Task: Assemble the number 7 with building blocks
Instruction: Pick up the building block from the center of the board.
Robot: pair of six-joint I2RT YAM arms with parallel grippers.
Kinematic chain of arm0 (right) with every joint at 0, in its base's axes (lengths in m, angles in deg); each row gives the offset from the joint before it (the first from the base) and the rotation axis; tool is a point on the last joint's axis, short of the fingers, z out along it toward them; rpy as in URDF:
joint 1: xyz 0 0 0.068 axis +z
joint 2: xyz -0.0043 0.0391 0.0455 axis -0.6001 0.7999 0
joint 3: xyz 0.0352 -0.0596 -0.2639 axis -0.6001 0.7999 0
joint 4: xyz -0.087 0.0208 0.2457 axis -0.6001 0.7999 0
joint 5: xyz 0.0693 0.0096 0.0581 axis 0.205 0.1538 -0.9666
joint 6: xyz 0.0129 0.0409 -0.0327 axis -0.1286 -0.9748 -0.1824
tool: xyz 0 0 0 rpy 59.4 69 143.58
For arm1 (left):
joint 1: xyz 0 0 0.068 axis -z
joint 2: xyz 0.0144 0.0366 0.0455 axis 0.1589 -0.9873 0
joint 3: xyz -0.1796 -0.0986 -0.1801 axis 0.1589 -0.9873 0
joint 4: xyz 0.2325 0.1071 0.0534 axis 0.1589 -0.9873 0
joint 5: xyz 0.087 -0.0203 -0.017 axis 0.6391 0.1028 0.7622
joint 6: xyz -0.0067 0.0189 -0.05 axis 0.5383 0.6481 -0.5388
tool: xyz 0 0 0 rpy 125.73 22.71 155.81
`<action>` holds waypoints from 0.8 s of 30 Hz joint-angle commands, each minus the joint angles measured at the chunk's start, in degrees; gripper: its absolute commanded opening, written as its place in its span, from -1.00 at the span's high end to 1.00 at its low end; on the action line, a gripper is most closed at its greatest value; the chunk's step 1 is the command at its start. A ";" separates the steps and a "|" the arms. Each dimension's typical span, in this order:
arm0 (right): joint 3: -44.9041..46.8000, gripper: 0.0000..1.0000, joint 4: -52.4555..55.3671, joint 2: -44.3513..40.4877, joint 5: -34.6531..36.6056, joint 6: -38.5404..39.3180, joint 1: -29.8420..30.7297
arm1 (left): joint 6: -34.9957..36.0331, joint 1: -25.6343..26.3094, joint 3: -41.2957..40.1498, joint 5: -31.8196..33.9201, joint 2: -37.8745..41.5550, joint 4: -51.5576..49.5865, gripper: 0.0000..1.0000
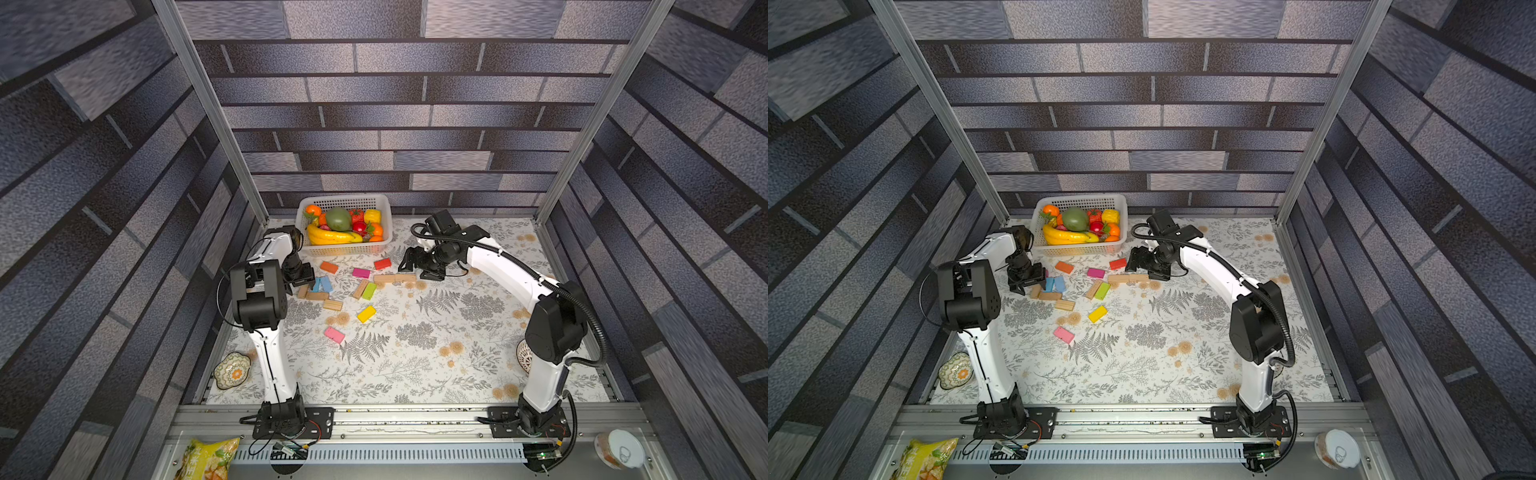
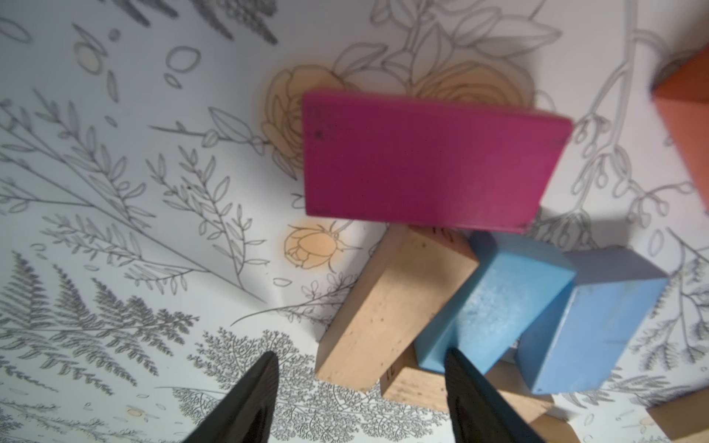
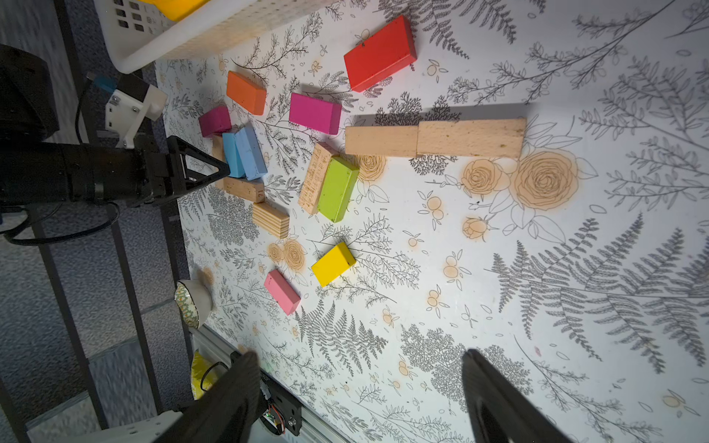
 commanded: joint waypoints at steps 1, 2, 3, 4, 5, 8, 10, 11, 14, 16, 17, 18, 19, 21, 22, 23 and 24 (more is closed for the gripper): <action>-1.36 -0.68 1.84 0.65 0.87 -0.06 0.31 | 1.06 -0.34 1.82 1.50 -1.33 -1.96 -0.39; -1.40 -0.68 1.93 0.82 0.87 0.00 0.32 | 0.98 -0.51 2.05 1.47 -1.51 -1.92 -0.38; -1.40 -0.68 1.93 0.81 0.87 -0.07 0.33 | 0.87 -0.73 2.12 1.47 -1.63 -1.96 -0.38; -1.40 -0.68 1.93 0.84 0.87 -0.12 0.32 | 0.79 -0.95 2.29 1.39 -1.70 -1.98 -0.38; -1.39 -0.68 1.93 0.95 0.87 -0.13 0.32 | 0.71 -1.23 2.39 1.20 -1.79 -1.95 -0.37; -1.32 -0.68 1.68 1.13 0.81 -0.38 0.32 | 0.71 -1.80 2.42 0.90 -2.02 -2.03 -0.35; -1.47 -0.68 1.61 1.25 0.70 -0.50 0.32 | 0.67 -1.98 2.29 0.71 -2.32 -1.88 -0.34; -1.49 -0.68 1.58 1.27 0.72 -0.50 0.35 | 0.67 -1.99 2.26 0.62 -2.43 -1.81 -0.34; -1.67 -0.68 1.50 1.35 0.69 -0.74 0.32 | 0.61 -1.72 2.34 0.85 -2.78 -1.78 -0.33; -1.58 -0.68 1.45 1.43 0.74 -0.84 0.34 | 0.57 -1.33 2.55 0.71 -2.96 -1.83 -0.33; -1.45 -0.68 1.44 1.43 0.63 -0.95 0.30 | 0.62 -1.05 2.67 0.77 -3.04 -1.86 -0.31; -1.28 -0.68 1.25 1.39 0.53 -1.02 0.32 | 0.61 -0.65 2.86 0.84 -3.18 -1.85 -0.30; -1.15 -0.68 1.19 1.33 0.52 -1.16 0.32 | 0.62 -0.32 2.91 0.94 -3.27 -1.78 -0.28; -0.90 -0.68 1.00 1.19 0.52 -1.21 0.32 | 0.71 0.59 3.09 1.46 -3.61 -1.87 -0.26; -0.83 -0.67 0.98 1.07 0.62 -1.21 0.29 | 0.71 0.84 3.24 1.45 -3.81 -1.86 -0.24; -0.79 -0.68 0.99 0.92 0.67 -1.24 0.32 | 0.58 0.99 3.30 1.49 -4.12 -1.87 -0.21; -0.70 -0.68 1.07 0.71 0.77 -1.23 0.35 | 0.62 1.09 3.31 1.49 -4.33 -1.88 -0.18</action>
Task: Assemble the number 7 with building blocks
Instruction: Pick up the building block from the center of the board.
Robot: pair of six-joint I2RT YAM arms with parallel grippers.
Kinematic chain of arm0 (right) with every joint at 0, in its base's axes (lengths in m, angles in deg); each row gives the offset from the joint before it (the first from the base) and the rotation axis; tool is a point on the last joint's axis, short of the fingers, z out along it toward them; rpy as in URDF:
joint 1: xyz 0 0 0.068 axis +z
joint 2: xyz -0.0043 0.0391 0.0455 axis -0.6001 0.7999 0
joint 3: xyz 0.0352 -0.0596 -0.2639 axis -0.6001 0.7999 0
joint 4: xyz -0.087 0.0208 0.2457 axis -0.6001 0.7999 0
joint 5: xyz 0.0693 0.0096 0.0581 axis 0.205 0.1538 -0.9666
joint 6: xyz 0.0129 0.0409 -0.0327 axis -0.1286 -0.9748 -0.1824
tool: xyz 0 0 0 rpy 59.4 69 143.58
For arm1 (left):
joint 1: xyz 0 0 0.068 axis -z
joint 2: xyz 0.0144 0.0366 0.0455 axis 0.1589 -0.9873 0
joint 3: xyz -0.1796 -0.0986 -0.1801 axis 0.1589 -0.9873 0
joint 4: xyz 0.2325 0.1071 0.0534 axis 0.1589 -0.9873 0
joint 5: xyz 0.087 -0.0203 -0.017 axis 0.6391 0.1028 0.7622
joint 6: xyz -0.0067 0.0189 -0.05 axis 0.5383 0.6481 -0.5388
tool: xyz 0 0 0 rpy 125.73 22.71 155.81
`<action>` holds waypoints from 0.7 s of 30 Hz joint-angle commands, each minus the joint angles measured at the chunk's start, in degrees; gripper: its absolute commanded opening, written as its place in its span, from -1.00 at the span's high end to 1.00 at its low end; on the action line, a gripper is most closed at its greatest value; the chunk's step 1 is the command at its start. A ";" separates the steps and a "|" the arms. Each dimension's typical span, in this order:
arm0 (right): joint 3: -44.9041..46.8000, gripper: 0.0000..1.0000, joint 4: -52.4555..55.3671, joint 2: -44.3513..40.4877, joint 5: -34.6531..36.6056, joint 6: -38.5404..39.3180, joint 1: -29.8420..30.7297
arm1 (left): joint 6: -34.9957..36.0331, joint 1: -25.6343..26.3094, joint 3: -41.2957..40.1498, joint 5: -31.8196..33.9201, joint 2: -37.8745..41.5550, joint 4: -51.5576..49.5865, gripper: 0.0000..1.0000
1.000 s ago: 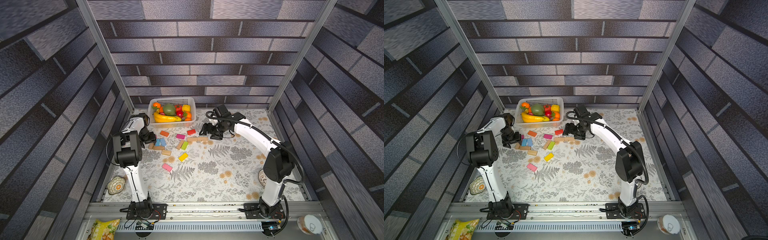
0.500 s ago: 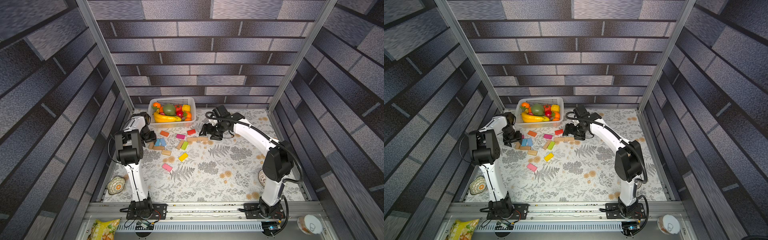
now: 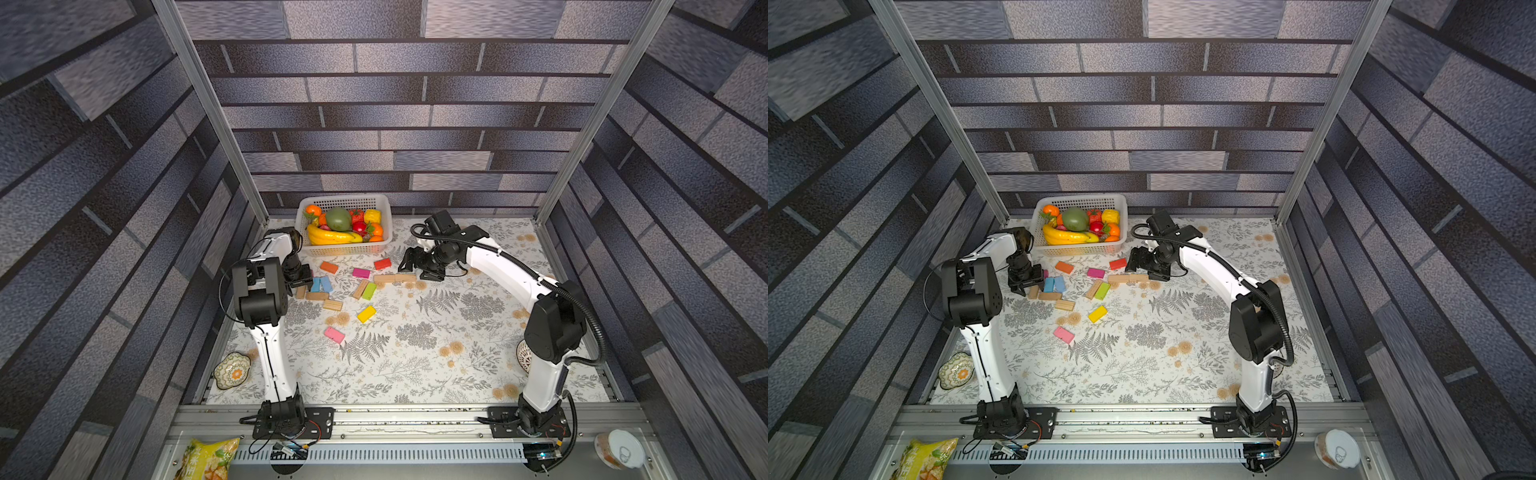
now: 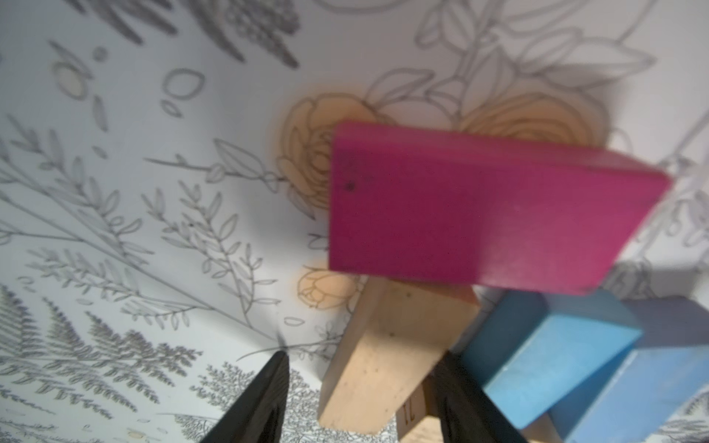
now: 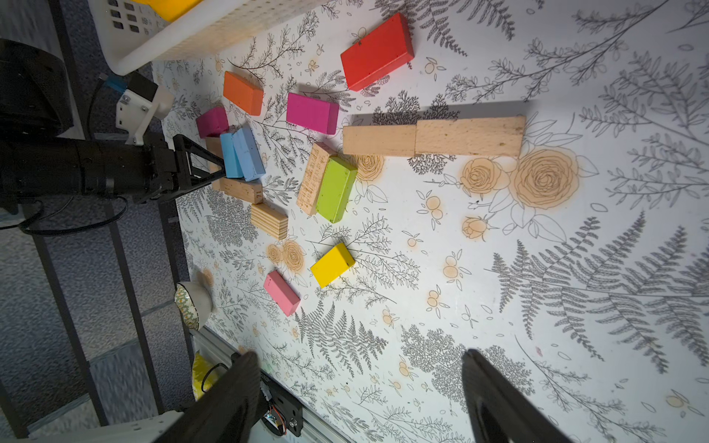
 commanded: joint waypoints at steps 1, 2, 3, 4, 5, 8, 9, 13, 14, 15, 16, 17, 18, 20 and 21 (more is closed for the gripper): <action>-0.58 -0.68 1.14 0.22 0.91 -0.68 0.32 | 0.62 0.67 1.54 0.74 -1.34 -1.59 -0.16; -0.44 -0.68 1.18 0.06 1.05 -0.61 0.31 | 0.59 0.59 1.49 0.79 -1.40 -1.65 -0.13; -0.27 -0.68 1.23 -0.18 1.21 -0.57 0.32 | 0.54 0.46 1.35 0.80 -1.35 -1.61 -0.07; -0.06 -0.68 1.30 -0.40 1.33 -0.48 0.29 | 0.47 0.32 1.25 0.83 -1.24 -1.61 0.00; 0.20 -0.68 1.20 -0.56 1.47 -0.46 0.32 | 0.45 0.15 1.10 0.77 -1.14 -1.60 0.07; 0.82 -0.68 0.99 -0.98 1.49 -0.38 0.32 | 0.36 -0.44 0.23 0.72 -0.38 -1.35 0.19; 1.05 -0.68 0.83 -1.04 1.51 -0.46 0.34 | 0.36 -0.46 -0.26 0.75 -0.09 -1.13 0.25; 1.19 -0.68 0.41 -1.11 1.22 -0.54 0.32 | 0.32 -0.64 -2.88 1.15 1.36 -0.23 0.44; 1.26 -0.68 0.34 -1.11 1.14 -0.52 0.32 | 0.34 -0.80 -3.58 1.17 1.72 0.09 0.49; 1.28 -0.67 0.22 -1.18 1.11 -0.59 0.32 | 0.26 -0.90 -4.19 1.19 2.06 0.27 0.51; 1.35 -0.68 0.22 -1.20 1.04 -0.58 0.32 | 0.25 -1.01 -4.90 1.19 2.41 0.58 0.54; 1.36 -0.67 0.20 -1.32 1.00 -0.56 0.32 | 0.18 -1.16 -5.58 1.19 2.88 0.84 0.56; 1.45 -0.68 0.17 -1.35 0.88 -0.55 0.31 | 0.17 -1.32 -6.03 1.26 3.31 1.06 0.56; 1.86 -0.67 -0.11 -1.72 0.79 -0.66 0.29 | 0.18 -1.68 -7.19 1.28 4.51 1.46 0.57; 2.04 -0.67 -0.22 -1.85 0.78 -0.73 0.31 | 0.07 -1.76 -7.50 1.28 5.13 1.49 0.58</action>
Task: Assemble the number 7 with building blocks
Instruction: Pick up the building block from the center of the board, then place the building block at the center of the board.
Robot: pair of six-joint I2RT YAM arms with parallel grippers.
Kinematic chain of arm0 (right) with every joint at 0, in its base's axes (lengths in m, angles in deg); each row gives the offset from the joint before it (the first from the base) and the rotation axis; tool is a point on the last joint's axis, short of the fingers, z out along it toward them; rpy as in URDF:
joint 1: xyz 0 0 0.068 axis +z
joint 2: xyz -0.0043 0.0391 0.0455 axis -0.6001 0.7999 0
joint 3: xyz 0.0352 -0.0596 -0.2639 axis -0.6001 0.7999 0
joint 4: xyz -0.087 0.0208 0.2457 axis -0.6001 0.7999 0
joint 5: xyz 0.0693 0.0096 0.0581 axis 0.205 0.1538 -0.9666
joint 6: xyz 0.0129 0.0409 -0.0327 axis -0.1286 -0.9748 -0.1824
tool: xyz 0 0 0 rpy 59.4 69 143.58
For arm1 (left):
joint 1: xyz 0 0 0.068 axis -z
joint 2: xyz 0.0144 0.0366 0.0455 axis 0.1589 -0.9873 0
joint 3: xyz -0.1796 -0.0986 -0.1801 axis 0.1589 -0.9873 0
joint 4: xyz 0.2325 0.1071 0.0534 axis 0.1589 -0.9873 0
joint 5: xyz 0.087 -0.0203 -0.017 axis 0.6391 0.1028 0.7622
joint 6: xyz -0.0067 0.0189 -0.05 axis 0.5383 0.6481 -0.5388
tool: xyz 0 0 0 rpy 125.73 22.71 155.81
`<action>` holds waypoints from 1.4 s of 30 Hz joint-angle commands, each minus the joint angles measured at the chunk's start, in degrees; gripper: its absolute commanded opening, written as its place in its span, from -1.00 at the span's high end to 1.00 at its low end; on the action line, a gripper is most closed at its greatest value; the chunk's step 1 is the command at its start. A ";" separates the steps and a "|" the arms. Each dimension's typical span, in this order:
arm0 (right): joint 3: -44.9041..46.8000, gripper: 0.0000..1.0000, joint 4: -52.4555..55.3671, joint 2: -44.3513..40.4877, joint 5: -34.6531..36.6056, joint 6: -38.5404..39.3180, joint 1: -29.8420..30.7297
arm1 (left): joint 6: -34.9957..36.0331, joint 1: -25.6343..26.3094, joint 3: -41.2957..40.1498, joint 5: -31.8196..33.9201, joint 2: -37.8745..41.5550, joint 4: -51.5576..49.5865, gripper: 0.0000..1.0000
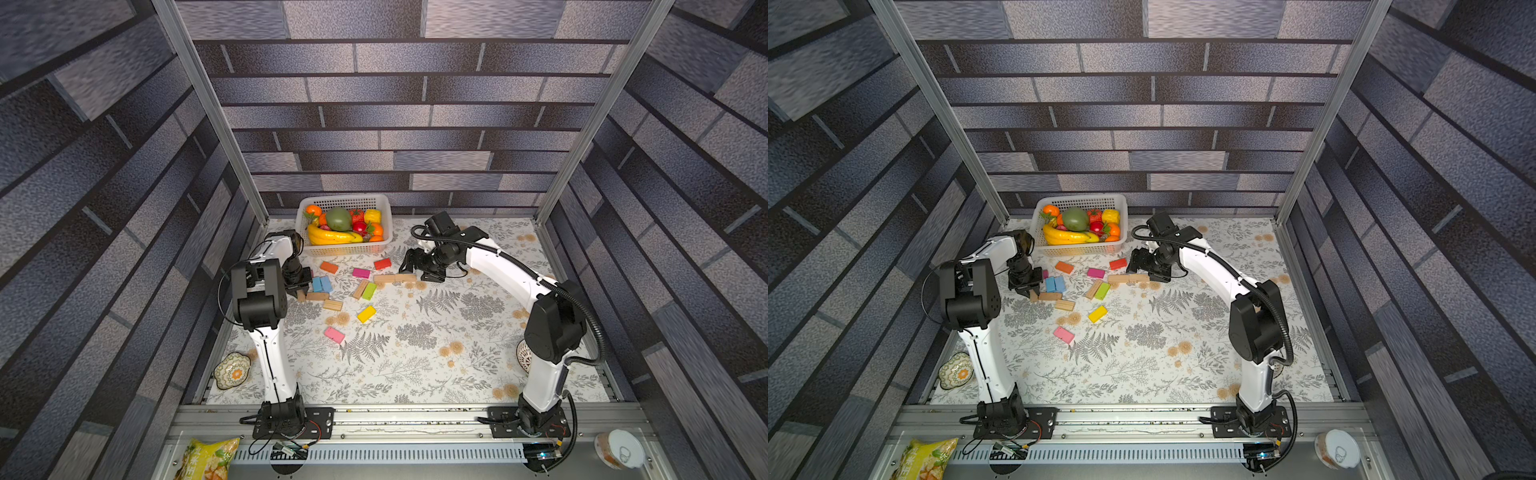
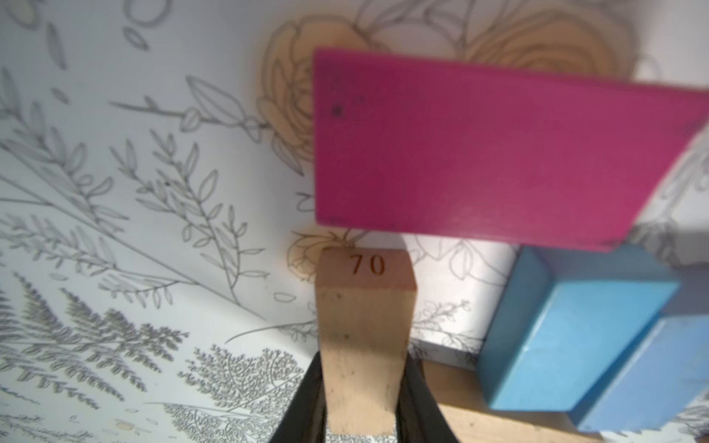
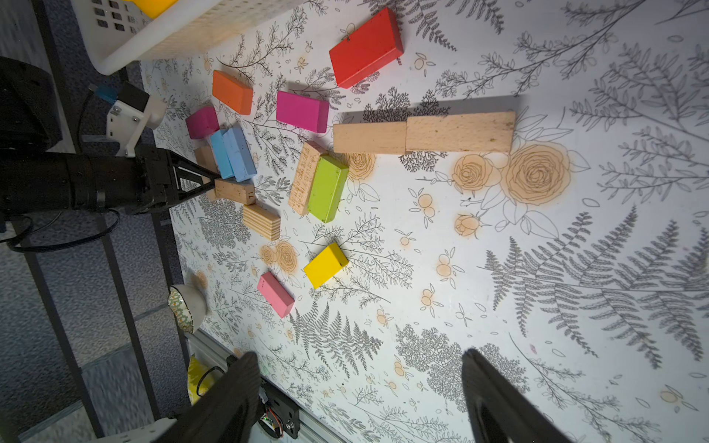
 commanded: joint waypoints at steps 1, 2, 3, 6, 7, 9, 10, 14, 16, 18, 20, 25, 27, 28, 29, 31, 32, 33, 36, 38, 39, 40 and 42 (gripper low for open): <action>1.30 -0.67 -0.07 -1.98 0.15 -0.37 0.32 | 0.06 -0.91 -2.48 1.28 3.09 -0.61 0.59; 1.43 -0.67 -0.09 -2.12 0.15 -0.38 0.31 | 0.03 -1.04 -2.75 1.44 4.28 -0.78 0.60; 1.48 -0.67 -0.18 -2.23 0.06 -0.29 0.32 | -0.09 -1.08 -2.98 1.69 5.49 -0.98 0.61; 0.95 -0.68 0.43 -2.58 0.29 0.22 0.32 | -0.67 -1.31 -3.69 1.73 10.61 -2.12 0.62; 0.43 -0.68 1.26 -2.82 0.88 0.84 0.28 | -0.99 -1.14 -4.11 1.54 12.69 -2.55 0.62; -0.10 -0.68 2.86 -3.57 2.06 1.92 -0.35 | -1.32 0.14 -4.98 1.77 16.69 -3.47 0.61; 0.17 -0.68 3.29 -4.28 2.61 2.03 -0.95 | -1.67 1.12 -5.49 1.62 18.68 -3.95 0.61; 3.77 -0.68 3.57 -8.13 4.27 0.32 -4.67 | -3.84 8.29 -6.72 1.05 23.79 -6.73 0.60; 6.05 -0.68 3.68 -10.60 5.54 -0.58 -6.86 | -6.37 14.15 -7.55 0.61 25.42 -7.32 0.60; 8.25 -0.68 3.66 -12.97 6.36 -1.11 -8.69 | -9.08 20.26 -7.70 0.28 25.87 -7.29 0.59; 10.44 -0.68 3.79 -15.42 7.71 -1.61 -10.21 | -11.87 26.02 -7.05 -0.62 25.04 -6.77 0.58; 16.60 -0.68 3.33 -21.56 10.04 -2.90 -12.83 | -15.77 38.28 -2.38 -3.30 18.66 -5.53 0.57; 18.71 -0.68 3.06 -23.40 10.39 -3.35 -13.10 | -15.99 42.24 -0.22 -3.70 15.48 -5.21 0.57; 19.55 -0.68 2.97 -24.18 10.52 -3.53 -13.13 | -15.98 43.87 0.66 -3.74 14.11 -4.98 0.57; 20.49 -0.68 2.96 -25.01 10.62 -3.76 -13.14 | -15.88 45.69 1.72 -3.49 12.47 -4.89 0.57; 22.07 -0.68 3.04 -26.50 10.75 -4.13 -13.15 | -15.88 48.03 3.49 -4.38 9.44 -4.41 0.57; 22.82 -0.68 2.96 -27.18 10.96 -4.28 -13.14 | -15.96 48.98 4.78 -4.93 7.94 -4.11 0.57; 23.43 -0.68 3.12 -27.94 11.10 -4.34 -13.14 | -15.97 49.87 6.01 -5.32 6.51 -3.88 0.57; 25.18 -0.68 3.82 -29.67 11.64 -4.37 -13.20 | -15.66 51.84 10.18 -6.44 2.71 -3.80 0.57; 26.13 -0.68 4.25 -30.62 11.92 -4.33 -13.14 | -15.31 52.60 12.69 -6.67 0.22 -3.81 0.57; 26.64 -0.68 4.41 -31.09 11.91 -4.25 -13.24 | -15.13 52.75 14.00 -6.87 -1.11 -3.95 0.57; 26.93 -0.68 4.53 -31.32 12.00 -4.24 -13.22 | -14.96 52.79 15.15 -6.89 -2.30 -4.22 0.57; 27.36 -0.68 4.79 -31.93 12.08 -4.16 -13.24 | -14.74 52.95 17.45 -6.81 -4.53 -4.66 0.57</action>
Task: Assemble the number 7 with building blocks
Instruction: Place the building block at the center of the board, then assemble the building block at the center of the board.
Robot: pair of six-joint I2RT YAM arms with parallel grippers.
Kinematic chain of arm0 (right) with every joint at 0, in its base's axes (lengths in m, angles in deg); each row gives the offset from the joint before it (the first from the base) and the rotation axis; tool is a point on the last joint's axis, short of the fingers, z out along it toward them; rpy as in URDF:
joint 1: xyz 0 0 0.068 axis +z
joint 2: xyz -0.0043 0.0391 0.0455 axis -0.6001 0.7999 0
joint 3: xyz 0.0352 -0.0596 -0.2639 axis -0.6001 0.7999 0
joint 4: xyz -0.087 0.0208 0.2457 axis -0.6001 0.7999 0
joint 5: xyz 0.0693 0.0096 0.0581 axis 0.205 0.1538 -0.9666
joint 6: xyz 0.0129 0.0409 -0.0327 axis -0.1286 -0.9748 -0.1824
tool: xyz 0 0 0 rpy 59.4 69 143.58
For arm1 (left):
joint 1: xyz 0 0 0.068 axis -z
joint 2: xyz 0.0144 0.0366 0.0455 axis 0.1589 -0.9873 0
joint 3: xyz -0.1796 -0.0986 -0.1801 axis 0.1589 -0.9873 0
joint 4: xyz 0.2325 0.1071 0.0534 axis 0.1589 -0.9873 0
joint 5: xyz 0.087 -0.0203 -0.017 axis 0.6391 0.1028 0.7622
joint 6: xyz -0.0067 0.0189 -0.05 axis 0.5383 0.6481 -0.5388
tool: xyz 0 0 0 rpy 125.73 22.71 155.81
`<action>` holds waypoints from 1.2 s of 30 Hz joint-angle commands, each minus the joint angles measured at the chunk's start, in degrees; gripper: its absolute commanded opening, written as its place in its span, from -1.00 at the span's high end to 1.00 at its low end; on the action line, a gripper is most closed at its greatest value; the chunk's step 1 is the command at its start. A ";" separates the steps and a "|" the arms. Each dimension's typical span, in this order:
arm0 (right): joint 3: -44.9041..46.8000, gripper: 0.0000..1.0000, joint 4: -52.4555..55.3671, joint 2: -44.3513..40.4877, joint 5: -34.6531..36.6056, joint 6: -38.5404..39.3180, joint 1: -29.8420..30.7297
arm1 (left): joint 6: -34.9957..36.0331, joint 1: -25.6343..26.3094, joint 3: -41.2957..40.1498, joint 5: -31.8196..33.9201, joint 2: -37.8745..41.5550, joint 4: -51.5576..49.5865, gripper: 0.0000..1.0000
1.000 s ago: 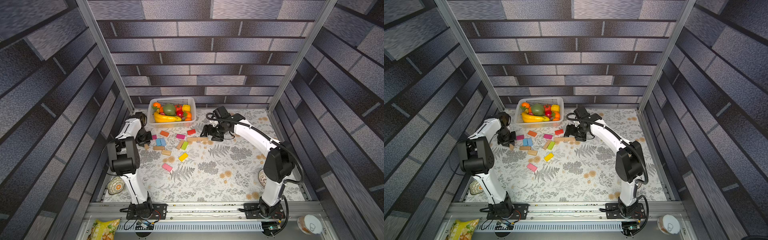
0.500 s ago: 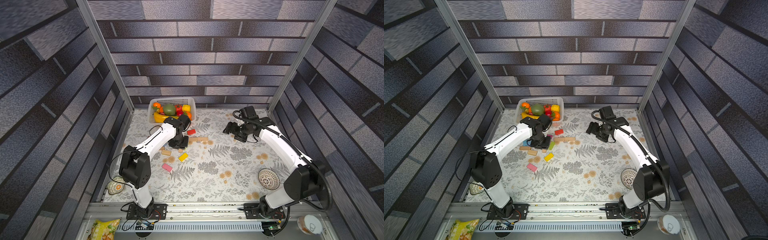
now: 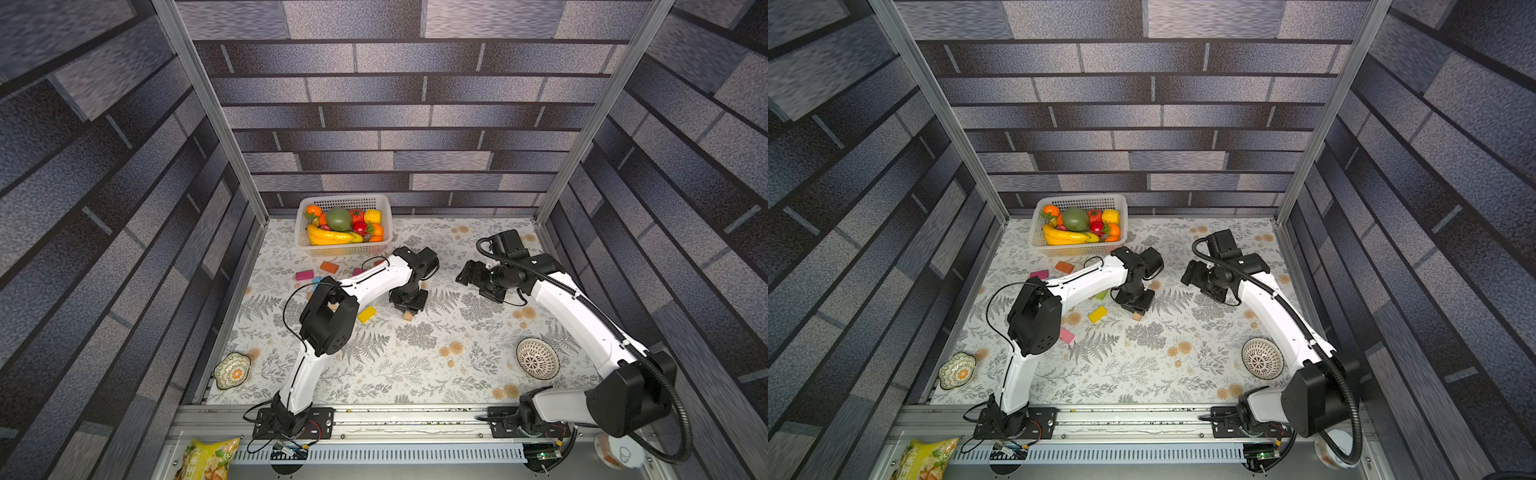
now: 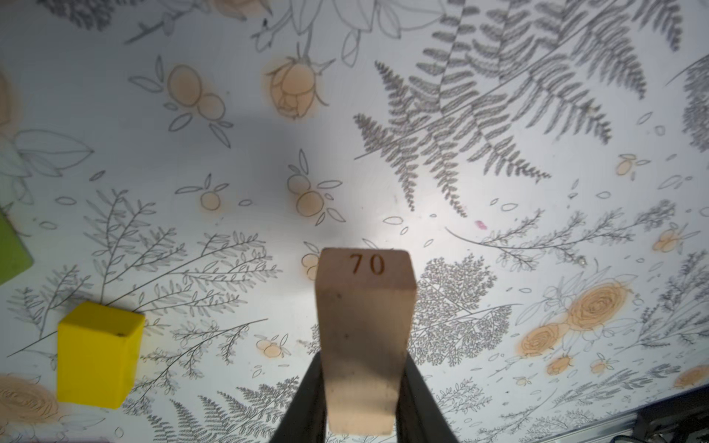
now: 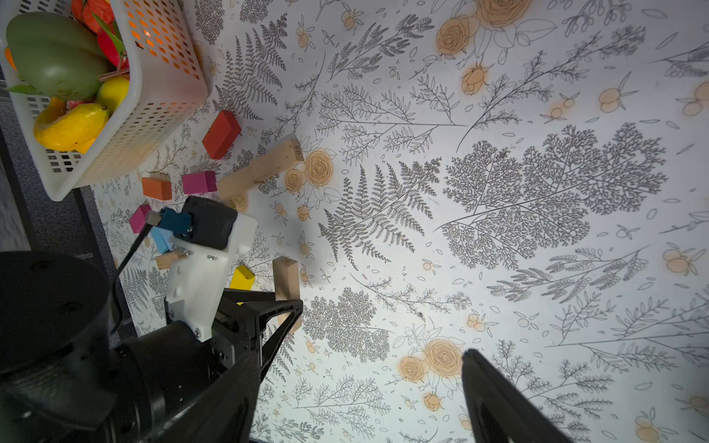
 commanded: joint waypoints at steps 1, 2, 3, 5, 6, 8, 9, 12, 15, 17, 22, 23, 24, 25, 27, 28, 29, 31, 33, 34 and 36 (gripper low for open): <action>1.04 -0.68 2.31 -1.53 1.23 -0.55 -0.37 | -0.07 -0.01 3.81 -0.67 -2.79 -1.51 0.57; 1.05 -0.68 2.48 -1.71 1.27 -0.46 -0.44 | -0.03 0.04 4.59 -0.70 -3.52 -1.44 0.56; 0.97 -0.68 2.65 -1.82 1.39 -0.22 -0.39 | 0.05 0.10 5.34 -0.61 -4.14 -1.33 0.55; 0.84 -0.68 2.99 -1.82 1.55 0.37 -0.44 | 0.30 0.51 6.61 -0.30 -5.39 -1.63 0.52; 0.81 -0.68 3.18 -1.74 1.70 0.60 -0.49 | 0.49 0.66 7.33 -0.20 -6.14 -2.02 0.51; 0.70 -0.68 3.28 -1.56 1.78 1.07 -0.65 | 0.75 0.88 8.23 0.11 -7.24 -2.38 0.50; 0.70 -0.68 3.33 -1.34 1.65 1.17 -0.75 | 0.85 0.92 8.56 0.04 -7.77 -2.36 0.48; 0.49 -0.68 3.02 -0.88 1.22 1.18 -0.96 | 1.11 0.92 9.84 -0.12 -8.97 -2.56 0.43; 0.43 -0.68 2.54 -0.42 0.88 1.05 -0.95 | 1.70 0.96 11.91 -0.05 -9.90 -3.27 0.25; 0.56 -0.68 2.24 -0.15 0.63 0.83 -0.96 | 2.06 0.85 13.60 -0.01 -10.33 -4.17 0.14; 1.12 -0.67 1.55 -0.80 0.85 -0.80 -0.95 | 2.87 0.66 16.08 0.24 -8.75 -5.50 -0.14; 1.30 -0.67 1.44 -1.30 1.17 -1.26 -0.96 | 2.95 0.38 16.49 0.49 -7.96 -6.14 -0.15; 1.44 -0.67 1.44 -1.80 1.78 -1.90 -0.95 | 2.81 -0.25 16.19 0.87 -6.67 -6.61 -0.16; 1.61 -0.67 1.44 -2.26 2.26 -2.43 -0.94 | 2.57 -0.85 15.38 1.09 -5.13 -6.86 -0.16; 2.16 -0.66 1.57 -2.94 2.90 -4.33 -0.86 | 1.91 -3.26 10.81 1.48 -0.20 -6.11 -0.16; 2.54 -0.66 1.61 -3.05 2.89 -5.36 -0.74 | 1.51 -4.47 7.89 1.57 2.48 -5.40 -0.17; 3.24 -0.65 1.49 -3.01 3.14 -6.73 -0.40 | 1.03 -6.62 4.35 1.58 5.87 -4.42 -0.17; 4.19 -0.64 1.02 -2.22 3.77 -8.75 1.21 | 0.36 -10.93 -2.92 1.38 12.41 -2.34 -0.18; 3.85 -0.63 0.93 0.04 5.06 -10.23 4.17 | -0.02 -16.04 -9.34 0.83 18.62 -0.65 -0.18; 3.12 -0.63 0.71 1.90 5.42 -10.92 6.19 | -0.03 -18.93 -12.71 0.51 21.57 0.01 -0.19; 1.22 -0.63 -0.49 6.41 5.14 -12.19 9.99 | 0.34 -24.00 -17.83 0.06 26.45 1.04 -0.20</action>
